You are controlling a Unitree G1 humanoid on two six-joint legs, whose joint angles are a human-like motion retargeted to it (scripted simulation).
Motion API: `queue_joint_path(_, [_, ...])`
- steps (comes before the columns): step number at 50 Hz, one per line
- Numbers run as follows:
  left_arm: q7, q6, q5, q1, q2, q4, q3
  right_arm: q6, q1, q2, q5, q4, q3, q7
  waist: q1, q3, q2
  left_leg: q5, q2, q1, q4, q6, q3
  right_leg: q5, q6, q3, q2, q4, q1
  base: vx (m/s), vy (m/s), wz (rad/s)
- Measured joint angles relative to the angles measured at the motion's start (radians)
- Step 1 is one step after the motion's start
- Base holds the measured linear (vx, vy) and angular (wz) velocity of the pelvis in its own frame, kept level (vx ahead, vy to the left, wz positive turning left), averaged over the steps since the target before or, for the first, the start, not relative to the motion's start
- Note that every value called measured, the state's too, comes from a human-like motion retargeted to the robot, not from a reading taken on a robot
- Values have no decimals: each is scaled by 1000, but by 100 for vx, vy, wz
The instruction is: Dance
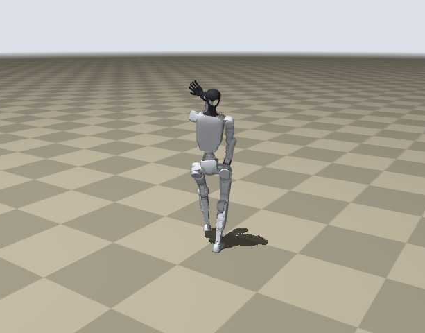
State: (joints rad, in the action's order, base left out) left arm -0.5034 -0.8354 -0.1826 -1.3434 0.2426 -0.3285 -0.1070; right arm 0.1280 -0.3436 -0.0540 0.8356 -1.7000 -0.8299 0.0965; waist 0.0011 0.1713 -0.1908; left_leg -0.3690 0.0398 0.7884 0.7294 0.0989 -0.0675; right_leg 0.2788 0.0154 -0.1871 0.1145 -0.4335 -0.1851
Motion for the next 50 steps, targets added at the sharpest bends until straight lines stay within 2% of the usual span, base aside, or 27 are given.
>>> queue_joint_path(7, [-57, -15, 138, 75, 44, -87, 70, 1, -108, 31, 169, 0, 14, -43, 40, 8, 0, -31, -4, 29, 42, 3, 25, 4, -8, 3, 10, -28, -8, 5, -1, -7])
queue_joint_path(15, [-119, -39, 286, 167, 93, -150, 177, -32, -251, 43, 288, 0, -25, -26, 83, 2, 5, -66, -4, 25, 42, 0, 20, 13, -12, 4, 17, -38, 1, 2, -1, 3])
queue_joint_path(22, [-178, -51, 431, 223, 90, -179, 246, -51, -419, 18, 339, 0, -33, -36, 101, -1, 16, -88, 4, -4, 7, -66, 10, 50, 11, 20, 34, -48, 8, 10, -4, 12])
queue_joint_path(29, [-215, -58, 469, 249, 104, -179, 308, -76, -572, -73, 342, 0, -13, -27, 113, -4, 26, -96, -3, -26, -16, -95, 19, 71, 11, 6, 44, -49, 29, 9, -3, 32])
queue_joint_path(38, [-228, -58, 482, 261, 113, -166, 359, -155, -726, -175, 400, 0, 7, -13, 128, -18, 45, -106, -24, -67, -41, -119, 28, 76, 0, -17, 38, -37, 70, 5, 0, 27])
queue_joint_path(50, [-247, -60, 504, 272, 126, -151, 389, -272, -876, -119, 458, 119, 41, 7, 125, -31, 64, -116, -33, -82, -39, -102, 27, 50, -5, -21, 29, -25, 89, 0, 0, -1])
